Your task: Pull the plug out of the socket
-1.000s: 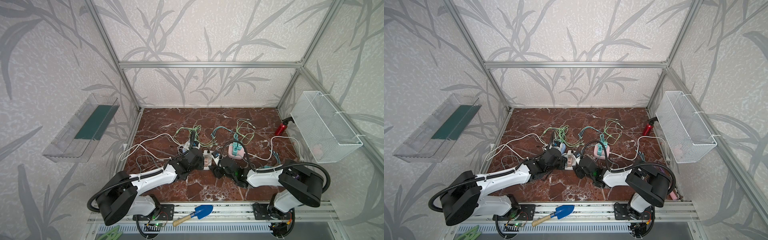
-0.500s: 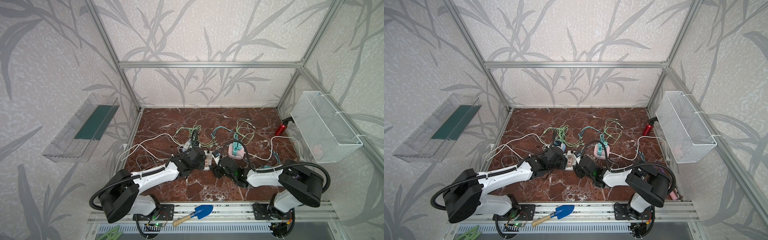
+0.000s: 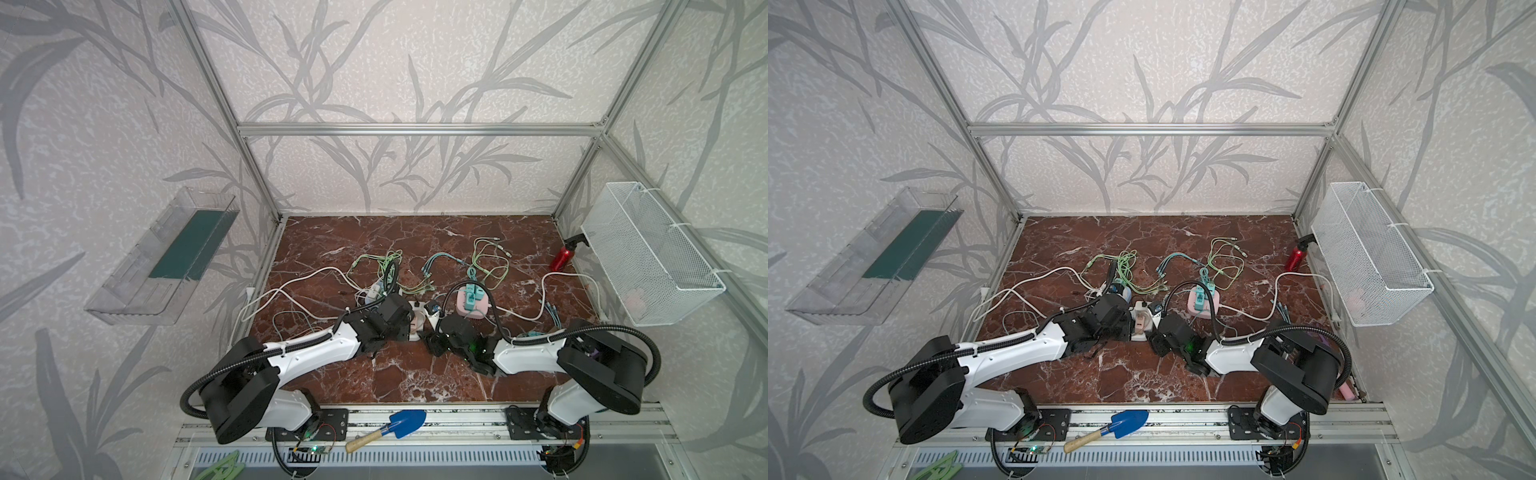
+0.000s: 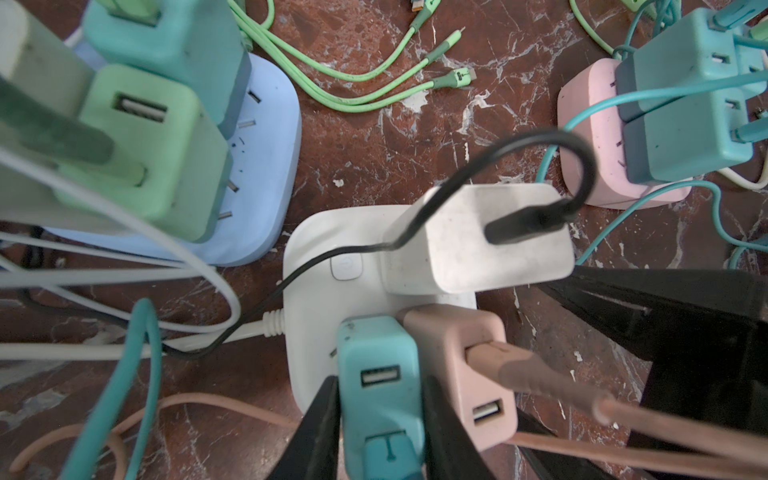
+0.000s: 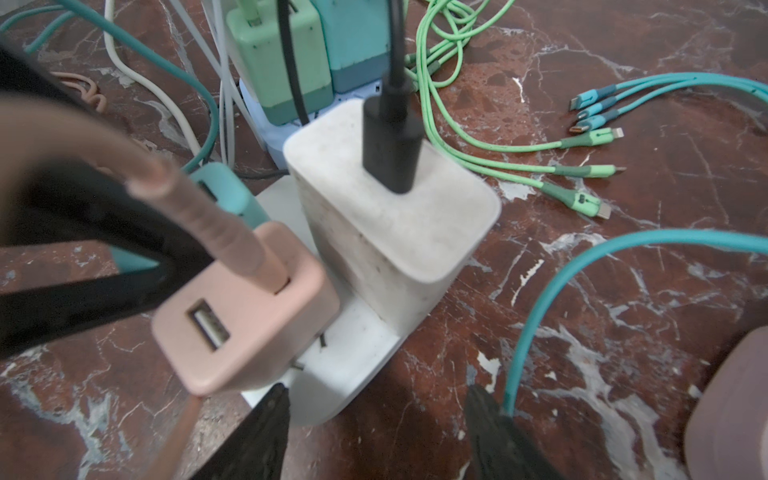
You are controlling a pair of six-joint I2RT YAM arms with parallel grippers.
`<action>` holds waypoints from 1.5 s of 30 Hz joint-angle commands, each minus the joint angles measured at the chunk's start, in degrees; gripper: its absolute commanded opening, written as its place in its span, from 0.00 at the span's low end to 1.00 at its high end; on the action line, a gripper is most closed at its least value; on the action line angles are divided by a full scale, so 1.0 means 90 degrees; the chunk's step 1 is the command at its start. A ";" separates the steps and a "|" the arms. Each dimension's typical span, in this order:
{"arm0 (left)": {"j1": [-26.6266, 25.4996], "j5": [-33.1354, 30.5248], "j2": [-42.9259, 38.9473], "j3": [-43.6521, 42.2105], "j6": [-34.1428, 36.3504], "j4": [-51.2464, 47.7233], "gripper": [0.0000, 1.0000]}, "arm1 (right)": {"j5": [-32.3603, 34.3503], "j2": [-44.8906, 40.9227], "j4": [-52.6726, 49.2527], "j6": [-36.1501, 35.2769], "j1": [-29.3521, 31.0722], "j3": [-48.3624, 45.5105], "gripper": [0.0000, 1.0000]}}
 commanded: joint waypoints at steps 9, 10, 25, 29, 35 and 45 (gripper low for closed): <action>-0.0020 -0.0027 0.0694 0.0620 0.0146 -0.0038 0.11 | 0.0100 0.0187 -0.0204 0.0027 -0.0062 0.0246 0.67; -0.0019 -0.0064 0.0758 0.0677 0.0161 -0.0046 0.10 | 0.0077 0.0223 -0.0168 0.0070 -0.0103 0.0240 0.68; -0.0001 0.0027 0.0746 0.0951 0.0303 -0.0042 0.05 | -0.0188 0.0283 0.0007 0.0059 -0.0379 0.0205 0.67; -0.0001 0.0085 0.0627 0.0916 0.0293 0.0057 0.04 | -0.0163 0.0267 -0.0142 0.0038 -0.0391 0.0239 0.63; -0.0001 0.0081 0.0619 0.0910 0.0301 0.0117 0.03 | -0.0303 -0.0027 0.0027 0.0100 -0.0394 -0.0089 0.62; -0.0001 -0.0051 0.0387 0.0701 0.0361 0.0270 0.02 | -0.0604 -0.0517 0.0315 0.0568 -0.0594 -0.0567 0.62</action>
